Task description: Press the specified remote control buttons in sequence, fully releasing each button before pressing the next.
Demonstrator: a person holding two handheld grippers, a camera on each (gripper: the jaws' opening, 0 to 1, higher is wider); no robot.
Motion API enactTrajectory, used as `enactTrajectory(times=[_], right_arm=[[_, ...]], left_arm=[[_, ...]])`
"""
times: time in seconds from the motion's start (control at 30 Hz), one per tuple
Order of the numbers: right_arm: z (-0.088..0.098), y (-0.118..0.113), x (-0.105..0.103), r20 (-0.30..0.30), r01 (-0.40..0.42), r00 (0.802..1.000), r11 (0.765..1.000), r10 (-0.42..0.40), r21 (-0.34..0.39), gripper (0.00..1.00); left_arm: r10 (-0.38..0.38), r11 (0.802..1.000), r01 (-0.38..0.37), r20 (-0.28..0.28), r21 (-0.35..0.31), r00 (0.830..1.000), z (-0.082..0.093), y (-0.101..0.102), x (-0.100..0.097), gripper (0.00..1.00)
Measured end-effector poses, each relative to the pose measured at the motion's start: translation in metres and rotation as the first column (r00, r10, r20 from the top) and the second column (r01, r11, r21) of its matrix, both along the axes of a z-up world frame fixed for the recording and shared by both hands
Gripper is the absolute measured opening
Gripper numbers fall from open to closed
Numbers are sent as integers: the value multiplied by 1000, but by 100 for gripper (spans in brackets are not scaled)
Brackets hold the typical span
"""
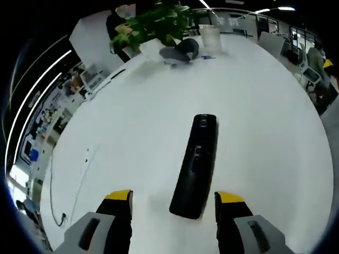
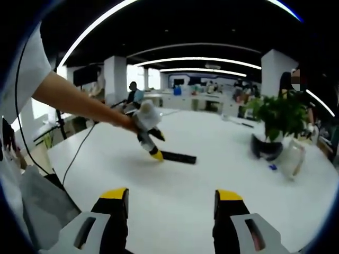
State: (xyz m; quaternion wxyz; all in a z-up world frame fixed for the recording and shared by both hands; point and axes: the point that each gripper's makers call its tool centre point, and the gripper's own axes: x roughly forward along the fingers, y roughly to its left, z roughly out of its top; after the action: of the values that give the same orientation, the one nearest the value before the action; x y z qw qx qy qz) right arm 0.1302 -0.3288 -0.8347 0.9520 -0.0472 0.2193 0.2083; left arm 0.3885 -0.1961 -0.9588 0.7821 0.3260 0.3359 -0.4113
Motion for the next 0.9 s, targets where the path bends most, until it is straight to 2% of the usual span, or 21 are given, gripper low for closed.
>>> enactTrajectory(times=[0.17, 0.33, 0.4, 0.5, 0.57, 0.63, 0.73, 0.8, 0.9], right_arm=[[2, -2, 1, 7, 7, 1000, 1000, -7, 7, 64], [3, -3, 2, 12, 10, 1000, 1000, -10, 11, 64], [3, -3, 2, 13, 10, 1000, 1000, -11, 10, 65], [5, -3, 2, 22, 12, 1000, 1000, -12, 12, 66], [5, -3, 2, 25, 13, 1000, 1000, -13, 12, 68], [5, -3, 2, 25, 12, 1000, 1000, -12, 8, 69], [5, -2, 3, 23, 12, 1000, 1000, -12, 16, 71], [8, -1, 3, 32, 11, 999, 999, -12, 32, 73], [10, -2, 3, 37, 14, 999, 999, -16, 41, 75]], left_arm=[[109, 992, -108, 4, -58, 994, 0, 10, 0, 78], [140, 988, -141, -13, -62, 990, -1, 17, -8, 85], [155, 984, -157, -32, -81, 987, 0, 18, -18, 86], [173, 980, -173, -3, -94, 985, 3, 26, -27, 88], [202, 970, -201, -10, -138, 979, 7, 29, -34, 90], [256, 945, -259, -43, -199, 966, 14, 31, -46, 89], [271, 933, -274, -43, -233, 962, 20, 34, -57, 90], [295, 912, -301, -66, -277, 953, 25, 34, -68, 92], [318, 890, -320, -62, -324, 946, 34, 37, -79, 96]])
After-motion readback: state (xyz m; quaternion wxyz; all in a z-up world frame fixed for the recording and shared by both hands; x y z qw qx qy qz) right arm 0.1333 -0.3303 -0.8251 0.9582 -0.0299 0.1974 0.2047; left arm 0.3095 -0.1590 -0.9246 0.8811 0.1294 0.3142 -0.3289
